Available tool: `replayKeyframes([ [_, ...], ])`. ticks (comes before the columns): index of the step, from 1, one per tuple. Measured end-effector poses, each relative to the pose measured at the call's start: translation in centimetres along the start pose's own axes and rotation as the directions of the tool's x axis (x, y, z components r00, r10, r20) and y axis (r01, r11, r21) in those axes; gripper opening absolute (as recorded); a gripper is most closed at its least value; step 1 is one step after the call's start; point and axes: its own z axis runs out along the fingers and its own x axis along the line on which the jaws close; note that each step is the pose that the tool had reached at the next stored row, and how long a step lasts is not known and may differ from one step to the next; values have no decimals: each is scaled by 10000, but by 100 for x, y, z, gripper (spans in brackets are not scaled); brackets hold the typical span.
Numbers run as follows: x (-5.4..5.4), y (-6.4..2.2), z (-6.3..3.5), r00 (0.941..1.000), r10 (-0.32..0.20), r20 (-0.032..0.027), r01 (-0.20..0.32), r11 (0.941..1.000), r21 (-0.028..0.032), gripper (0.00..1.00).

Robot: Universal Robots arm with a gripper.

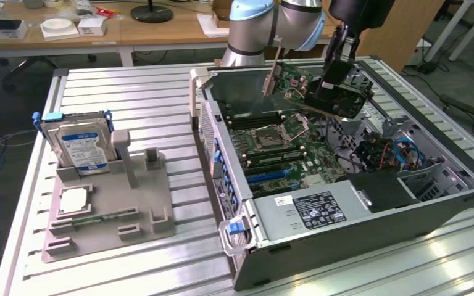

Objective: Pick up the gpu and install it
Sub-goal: 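Insert the gpu into the slot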

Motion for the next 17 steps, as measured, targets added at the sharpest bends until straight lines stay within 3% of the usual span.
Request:
replayKeyframes([
  [17,16,-10,0,9978,-664,-17,664,9978,21,26],
])
